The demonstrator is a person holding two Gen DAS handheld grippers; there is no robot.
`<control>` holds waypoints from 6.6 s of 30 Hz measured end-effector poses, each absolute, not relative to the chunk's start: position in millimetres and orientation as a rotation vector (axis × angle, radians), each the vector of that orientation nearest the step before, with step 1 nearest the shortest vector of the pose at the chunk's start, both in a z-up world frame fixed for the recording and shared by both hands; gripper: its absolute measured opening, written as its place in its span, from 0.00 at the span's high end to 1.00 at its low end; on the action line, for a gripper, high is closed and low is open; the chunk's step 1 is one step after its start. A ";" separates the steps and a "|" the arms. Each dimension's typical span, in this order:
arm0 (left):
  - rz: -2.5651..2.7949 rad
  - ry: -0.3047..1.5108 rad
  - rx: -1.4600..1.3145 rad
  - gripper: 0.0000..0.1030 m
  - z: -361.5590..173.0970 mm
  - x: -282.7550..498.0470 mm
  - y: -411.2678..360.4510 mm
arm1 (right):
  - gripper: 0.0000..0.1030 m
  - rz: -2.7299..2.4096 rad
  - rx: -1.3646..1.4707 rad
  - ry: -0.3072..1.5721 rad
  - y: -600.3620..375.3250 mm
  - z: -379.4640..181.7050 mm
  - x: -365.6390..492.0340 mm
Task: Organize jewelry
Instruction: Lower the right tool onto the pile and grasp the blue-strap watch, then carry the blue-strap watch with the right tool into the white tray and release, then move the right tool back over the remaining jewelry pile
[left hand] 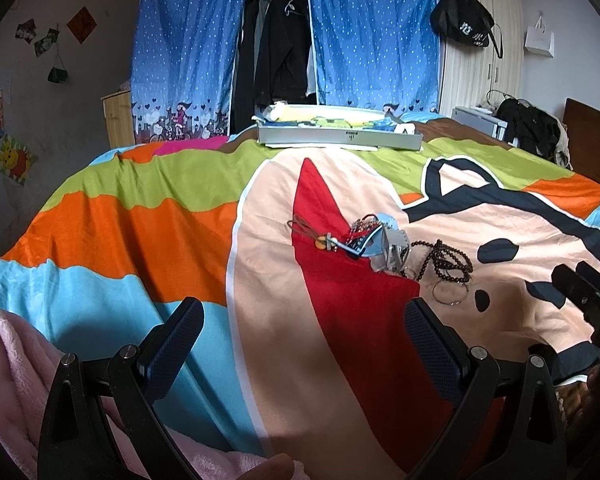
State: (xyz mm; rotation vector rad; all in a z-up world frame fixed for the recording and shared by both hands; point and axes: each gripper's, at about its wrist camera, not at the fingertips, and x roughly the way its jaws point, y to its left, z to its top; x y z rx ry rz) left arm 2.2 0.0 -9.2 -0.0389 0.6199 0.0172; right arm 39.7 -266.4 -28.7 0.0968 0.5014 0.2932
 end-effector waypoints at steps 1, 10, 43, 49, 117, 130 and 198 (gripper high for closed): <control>0.019 0.632 -0.045 0.05 -9.7 2.9 1.2 | 0.00 0.293 0.100 0.503 -266.6 -31.9 41.7; -0.028 0.750 -0.133 0.05 -8.4 22.3 20.9 | 0.00 0.346 0.077 0.593 -257.5 -37.4 59.1; -0.175 0.928 -0.237 0.33 -45.7 191.9 84.2 | 0.34 0.582 0.130 0.884 -203.0 -73.2 194.2; -0.258 0.958 -0.285 0.67 -59.9 209.2 81.7 | 0.59 0.559 0.106 0.925 -180.3 -89.8 201.8; -0.347 0.769 -0.237 1.00 53.8 234.7 46.4 | 0.95 0.608 0.237 0.595 -207.3 9.2 243.6; -0.264 0.633 -0.247 1.00 90.3 386.1 50.3 | 0.95 0.614 0.171 0.527 -189.9 34.0 384.6; 0.004 0.567 -0.138 0.11 33.8 67.3 29.0 | 0.00 0.413 0.027 0.473 -237.9 23.7 84.2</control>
